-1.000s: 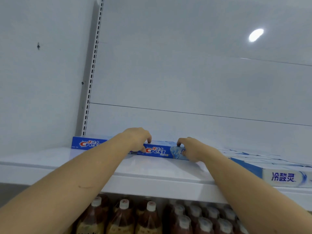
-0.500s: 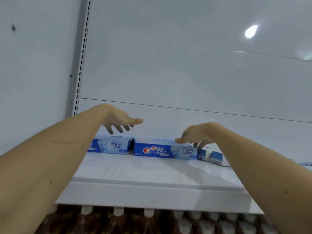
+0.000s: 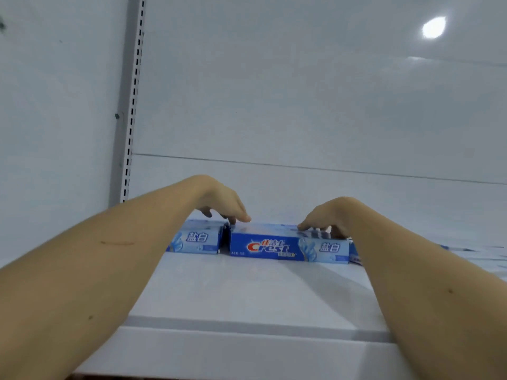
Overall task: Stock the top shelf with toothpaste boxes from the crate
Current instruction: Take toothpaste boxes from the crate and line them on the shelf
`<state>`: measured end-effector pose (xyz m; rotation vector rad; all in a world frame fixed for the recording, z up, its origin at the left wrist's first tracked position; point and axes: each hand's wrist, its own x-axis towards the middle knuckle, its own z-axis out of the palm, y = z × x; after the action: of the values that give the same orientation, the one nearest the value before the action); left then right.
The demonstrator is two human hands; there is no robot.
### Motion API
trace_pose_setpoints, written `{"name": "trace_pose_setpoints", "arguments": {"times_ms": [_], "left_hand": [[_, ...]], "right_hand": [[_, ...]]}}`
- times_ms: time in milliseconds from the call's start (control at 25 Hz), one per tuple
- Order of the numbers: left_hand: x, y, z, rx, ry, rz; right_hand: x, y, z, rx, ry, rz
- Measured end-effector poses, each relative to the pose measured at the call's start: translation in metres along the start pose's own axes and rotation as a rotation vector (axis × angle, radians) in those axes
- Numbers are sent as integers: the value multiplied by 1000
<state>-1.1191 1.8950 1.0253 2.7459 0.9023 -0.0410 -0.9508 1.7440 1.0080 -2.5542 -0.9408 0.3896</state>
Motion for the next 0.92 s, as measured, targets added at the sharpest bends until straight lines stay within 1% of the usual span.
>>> {"name": "trace_pose_setpoints", "arguments": {"times_ms": [40,120,240,320,400,440,480,560,640,760,840,920], "left_hand": [[-2,1,2,-37,-21,-8],[-5,-7,3,-100,-52,-52],[-8,-31,9,-135,-111,-212],[-8,-38,16,-90,-134,-318],[-18,-25,19,-3,-67,-361],[-22,-18,22,35,-23,-370],[-22,-13,24,46,2,-382],[-19,-9,25,34,1,-397],[-20,-11,24,16,-1,-405],[-20,-12,25,25,13,-389],[-14,-12,29,12,21,-343],[-5,-15,33,-37,24,-249]], "right_hand": [[3,6,0,59,0,5],[7,14,-2,128,63,5],[4,12,-6,69,122,9],[-2,5,-4,30,117,18],[-2,2,-1,63,106,31],[-1,1,1,102,86,37],[0,0,2,191,71,36],[3,1,4,407,57,53],[5,4,5,531,56,55],[5,7,4,569,69,43],[6,9,3,556,90,62],[7,11,4,489,156,52]]}}
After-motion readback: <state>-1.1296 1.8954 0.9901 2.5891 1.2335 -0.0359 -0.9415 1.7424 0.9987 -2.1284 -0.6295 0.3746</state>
